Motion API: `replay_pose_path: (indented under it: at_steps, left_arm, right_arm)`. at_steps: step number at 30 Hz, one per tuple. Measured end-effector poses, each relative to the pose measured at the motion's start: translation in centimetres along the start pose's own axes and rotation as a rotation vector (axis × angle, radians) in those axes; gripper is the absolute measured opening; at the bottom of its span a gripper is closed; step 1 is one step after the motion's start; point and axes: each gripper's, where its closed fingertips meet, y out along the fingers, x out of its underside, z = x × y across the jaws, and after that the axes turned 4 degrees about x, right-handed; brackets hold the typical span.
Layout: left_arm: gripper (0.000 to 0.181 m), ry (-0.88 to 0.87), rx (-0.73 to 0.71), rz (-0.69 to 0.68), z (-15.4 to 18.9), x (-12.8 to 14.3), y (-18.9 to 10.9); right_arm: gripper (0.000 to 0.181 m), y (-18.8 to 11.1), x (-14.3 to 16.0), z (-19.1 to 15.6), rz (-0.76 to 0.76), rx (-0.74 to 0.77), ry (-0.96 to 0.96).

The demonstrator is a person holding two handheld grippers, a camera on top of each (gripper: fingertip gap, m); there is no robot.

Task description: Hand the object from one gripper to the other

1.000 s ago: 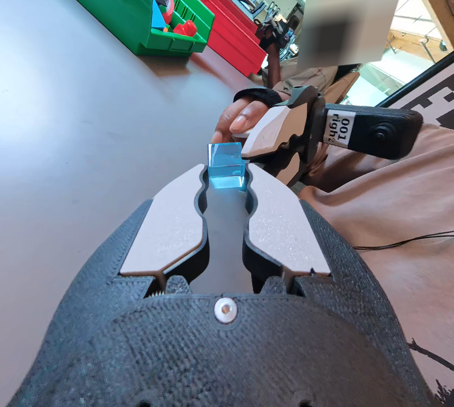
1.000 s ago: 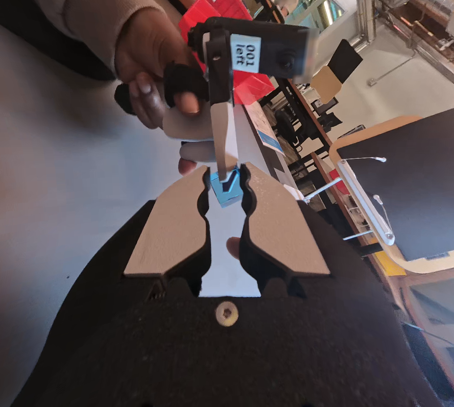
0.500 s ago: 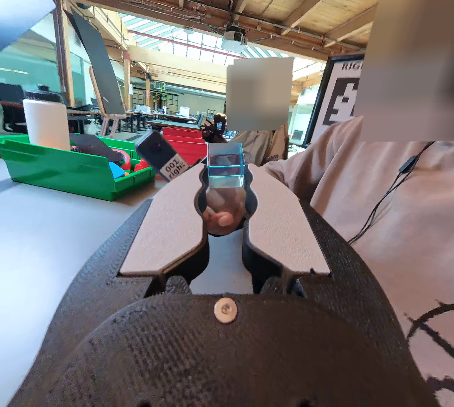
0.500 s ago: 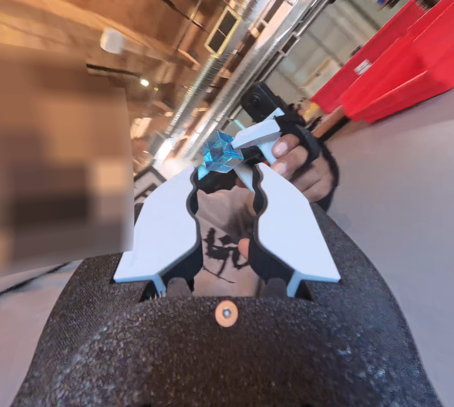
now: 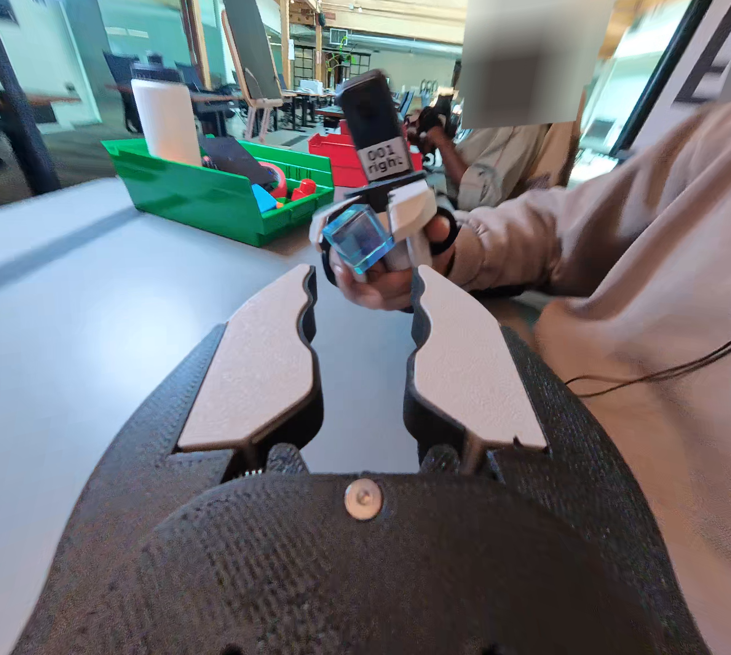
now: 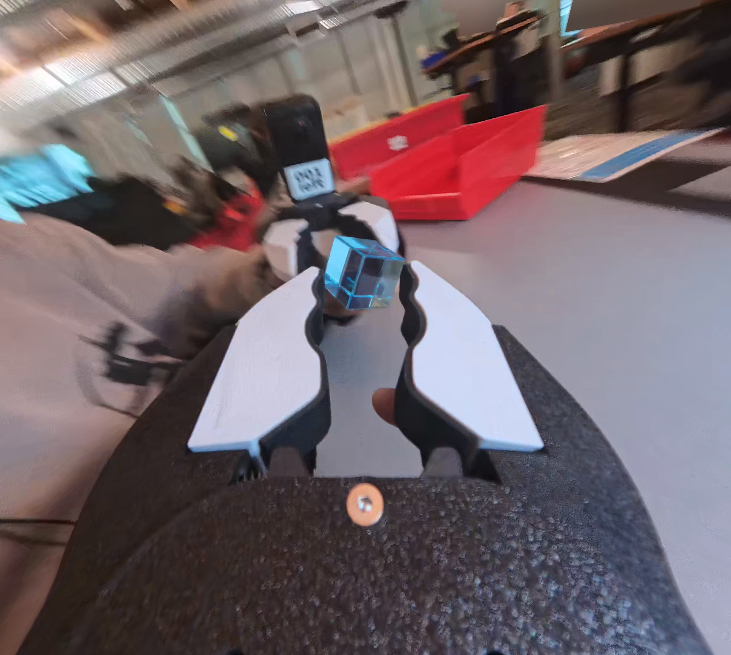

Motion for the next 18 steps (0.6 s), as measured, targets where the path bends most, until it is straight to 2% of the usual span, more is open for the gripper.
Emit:
replay_pose_path:
  at_steps: [3,6,8,11,13,15,18]
  left_arm:
    - [0.046,-0.223,0.003,0.02,-0.8,0.4,0.2]
    - [0.047,-0.359,0.006,0.018,-0.9,1.2,0.8]
    - [0.048,-0.37,-0.033,-0.025,-1.1,2.1,1.3]
    - [0.042,-0.284,-0.117,-0.121,-1.3,3.5,1.7]
    - [0.042,-0.205,-0.158,-0.178,-1.5,4.0,1.6]
    - [0.041,-0.152,-0.133,-0.194,-1.2,3.8,1.5]
    - [0.041,-0.075,-0.095,-0.15,-1.0,2.7,1.0]
  right_arm:
    - [0.036,-0.4,0.6,2.0,-0.091,0.249,-0.475]
    - [0.036,0.0,1.7,1.9,-0.174,0.372,-0.898]
    - [0.037,0.5,2.3,1.6,-0.21,0.436,-1.133]
    - [0.036,1.0,3.1,1.4,-0.285,0.491,-1.347]
    - [0.037,1.0,3.4,1.5,-0.306,0.506,-1.432]
    - [0.034,1.0,3.1,0.9,-0.246,0.466,-1.382]
    - [0.038,1.1,2.8,0.2,-0.201,0.324,-0.964]
